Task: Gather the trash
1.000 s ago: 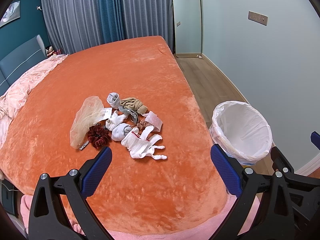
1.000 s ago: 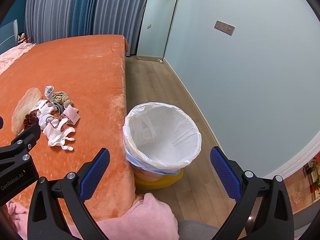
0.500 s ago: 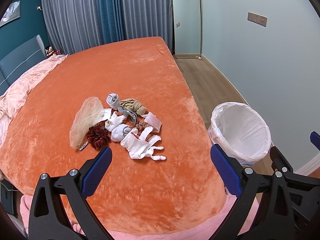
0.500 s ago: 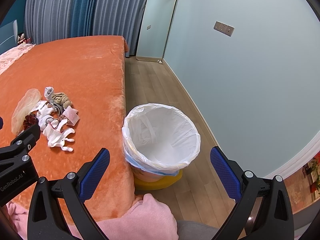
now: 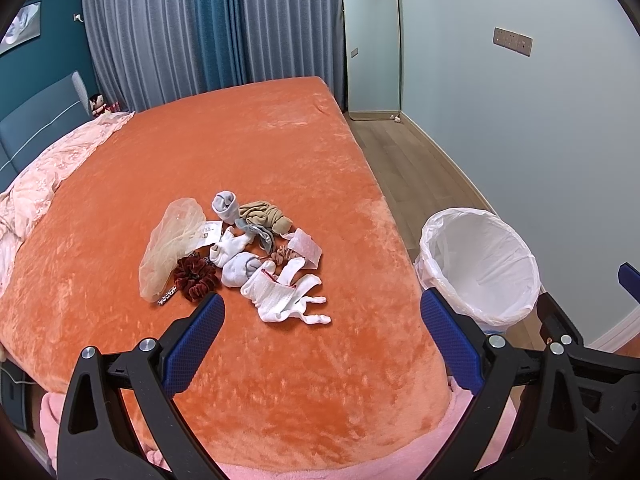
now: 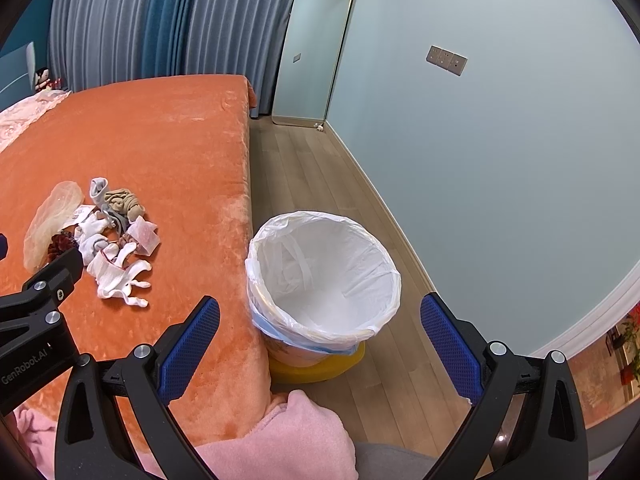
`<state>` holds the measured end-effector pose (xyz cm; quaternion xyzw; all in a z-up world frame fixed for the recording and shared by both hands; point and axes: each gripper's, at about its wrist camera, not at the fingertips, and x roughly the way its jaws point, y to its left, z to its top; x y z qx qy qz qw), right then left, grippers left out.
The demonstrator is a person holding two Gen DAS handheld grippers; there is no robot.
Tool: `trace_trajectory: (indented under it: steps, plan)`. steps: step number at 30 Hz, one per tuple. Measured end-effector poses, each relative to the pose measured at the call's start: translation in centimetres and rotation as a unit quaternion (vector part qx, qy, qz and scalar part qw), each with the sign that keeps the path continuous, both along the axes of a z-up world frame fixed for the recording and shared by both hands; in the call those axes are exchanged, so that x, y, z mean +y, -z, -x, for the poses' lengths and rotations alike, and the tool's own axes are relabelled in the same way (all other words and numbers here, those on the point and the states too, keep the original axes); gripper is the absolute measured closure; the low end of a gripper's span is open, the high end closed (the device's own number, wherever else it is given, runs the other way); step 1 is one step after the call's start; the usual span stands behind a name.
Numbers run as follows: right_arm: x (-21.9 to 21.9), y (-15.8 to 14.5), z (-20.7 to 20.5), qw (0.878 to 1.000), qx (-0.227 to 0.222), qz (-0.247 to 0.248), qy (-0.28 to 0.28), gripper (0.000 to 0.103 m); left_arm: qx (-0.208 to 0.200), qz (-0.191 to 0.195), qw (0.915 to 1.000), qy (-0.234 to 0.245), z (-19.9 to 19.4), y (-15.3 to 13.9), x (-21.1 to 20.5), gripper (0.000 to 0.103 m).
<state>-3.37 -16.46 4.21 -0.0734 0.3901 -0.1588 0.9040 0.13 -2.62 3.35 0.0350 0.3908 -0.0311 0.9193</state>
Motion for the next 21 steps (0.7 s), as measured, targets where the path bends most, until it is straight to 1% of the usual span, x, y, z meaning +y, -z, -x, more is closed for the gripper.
trace_trajectory:
  steps: [4, 6, 10, 14, 21]
  plan:
    - [0.7, 0.0, 0.4, 1.000, -0.004, 0.003, 0.000, 0.007, -0.003, 0.003, 1.0000, 0.002, -0.4, -0.5, -0.6, 0.009]
    - [0.9, 0.0, 0.3, 1.000, -0.006, 0.003, -0.001, 0.007, -0.005, 0.006, 1.0000, 0.003, -0.3, -0.1, 0.2, 0.009]
    - [1.3, 0.1, 0.4, 1.000, -0.011, -0.002, -0.001, 0.007, -0.007, 0.011, 0.9999, 0.004, -0.7, -0.2, 0.2, 0.009]
    - [2.1, 0.3, 0.5, 1.000, -0.011, -0.012, -0.004, 0.007, -0.010, 0.019, 0.9998, 0.005, -0.8, -0.1, 1.4, 0.009]
    - [4.2, 0.9, 0.0, 0.999, -0.017, -0.033, -0.022, 0.007, -0.015, 0.024, 0.9996, 0.000, -1.0, 0.8, 4.6, 0.009]
